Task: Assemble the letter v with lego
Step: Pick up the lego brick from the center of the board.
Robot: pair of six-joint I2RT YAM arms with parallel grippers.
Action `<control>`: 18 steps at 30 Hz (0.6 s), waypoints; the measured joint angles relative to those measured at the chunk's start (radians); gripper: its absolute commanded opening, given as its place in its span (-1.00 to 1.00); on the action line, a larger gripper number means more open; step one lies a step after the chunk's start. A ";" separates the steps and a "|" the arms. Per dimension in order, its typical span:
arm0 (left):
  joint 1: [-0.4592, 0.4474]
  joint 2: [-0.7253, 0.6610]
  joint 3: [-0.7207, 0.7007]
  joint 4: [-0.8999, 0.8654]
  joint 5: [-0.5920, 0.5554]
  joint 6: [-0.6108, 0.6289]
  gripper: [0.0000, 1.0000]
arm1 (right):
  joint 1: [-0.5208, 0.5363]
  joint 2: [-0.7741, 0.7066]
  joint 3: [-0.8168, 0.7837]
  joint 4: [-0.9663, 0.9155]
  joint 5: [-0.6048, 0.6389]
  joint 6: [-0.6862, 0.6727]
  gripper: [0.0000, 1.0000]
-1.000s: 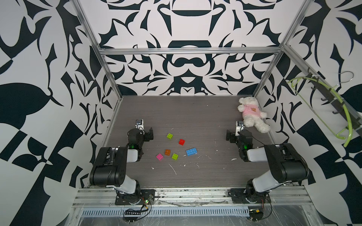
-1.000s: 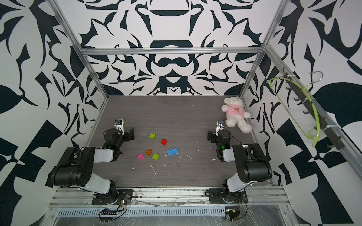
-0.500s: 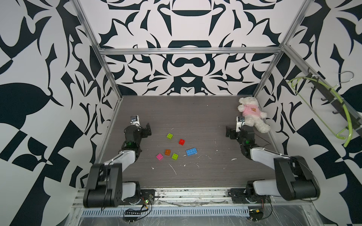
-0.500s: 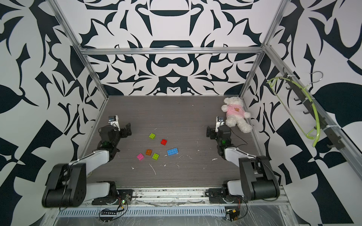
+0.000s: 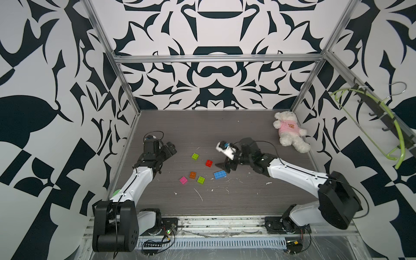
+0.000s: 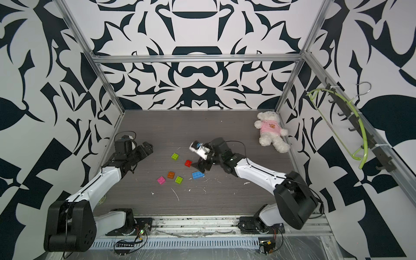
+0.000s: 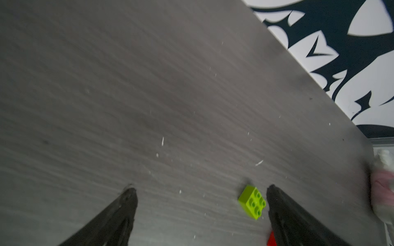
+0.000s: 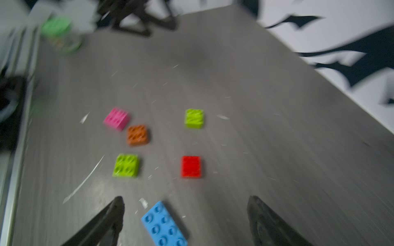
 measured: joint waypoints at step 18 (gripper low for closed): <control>-0.004 -0.108 -0.050 -0.067 0.127 0.008 0.99 | 0.049 0.316 0.294 -0.420 0.093 -0.466 0.38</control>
